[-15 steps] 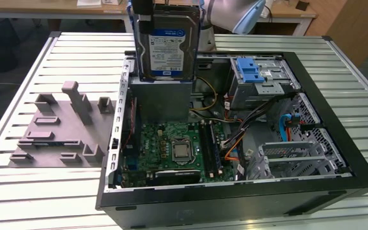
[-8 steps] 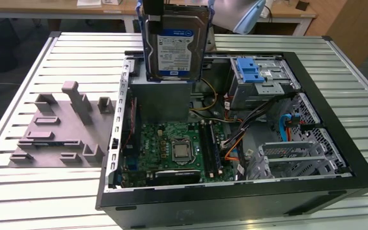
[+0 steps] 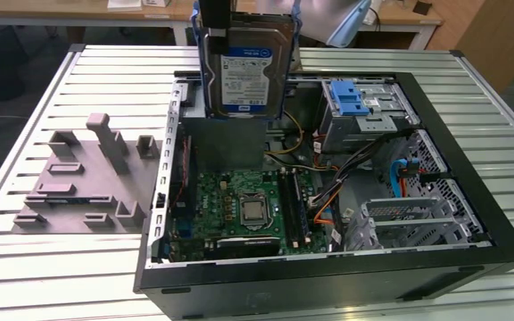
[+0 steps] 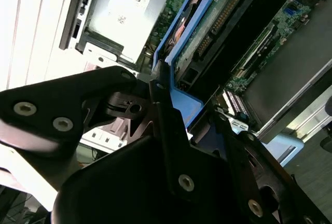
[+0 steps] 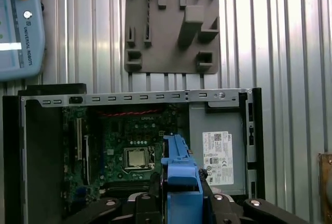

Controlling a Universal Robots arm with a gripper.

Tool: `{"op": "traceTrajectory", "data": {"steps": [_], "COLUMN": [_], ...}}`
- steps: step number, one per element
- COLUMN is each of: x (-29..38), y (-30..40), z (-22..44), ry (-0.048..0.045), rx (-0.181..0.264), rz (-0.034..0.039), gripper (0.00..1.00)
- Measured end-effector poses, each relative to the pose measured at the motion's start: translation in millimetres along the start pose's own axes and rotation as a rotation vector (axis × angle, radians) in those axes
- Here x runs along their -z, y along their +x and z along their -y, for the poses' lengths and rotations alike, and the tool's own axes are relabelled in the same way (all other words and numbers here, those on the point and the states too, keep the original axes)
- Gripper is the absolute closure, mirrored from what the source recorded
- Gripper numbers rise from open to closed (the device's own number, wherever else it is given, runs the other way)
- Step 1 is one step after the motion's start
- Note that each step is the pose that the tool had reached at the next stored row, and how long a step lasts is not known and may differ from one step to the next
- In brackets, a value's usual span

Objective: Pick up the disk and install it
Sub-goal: 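Pick up the disk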

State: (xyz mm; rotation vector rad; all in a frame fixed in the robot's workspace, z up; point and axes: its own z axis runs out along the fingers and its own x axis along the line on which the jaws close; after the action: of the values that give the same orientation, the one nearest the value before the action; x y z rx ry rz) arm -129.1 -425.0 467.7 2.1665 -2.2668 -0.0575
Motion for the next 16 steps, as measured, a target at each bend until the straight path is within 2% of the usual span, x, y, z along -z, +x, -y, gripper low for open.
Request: {"op": "traceTrajectory", "data": {"steps": [3, 7, 9, 14, 16], "x": [-1.2, -1.5, -1.5, -1.3, -1.4], "y": [11.7, 14.6, 14.5, 13.6, 13.3], "z": [0.6, 3.4, 8.7, 30.2, 35.6], "ry": [0.0029, 0.0105, 0.0113, 0.0114, 0.0115], "rx": [0.0, 0.0, 0.0, 0.0, 0.0], "rz": [0.0, 0.0004, 0.0004, 0.0003, -0.0005], "gripper": [0.63, 0.63, 0.63, 0.63, 0.63]}}
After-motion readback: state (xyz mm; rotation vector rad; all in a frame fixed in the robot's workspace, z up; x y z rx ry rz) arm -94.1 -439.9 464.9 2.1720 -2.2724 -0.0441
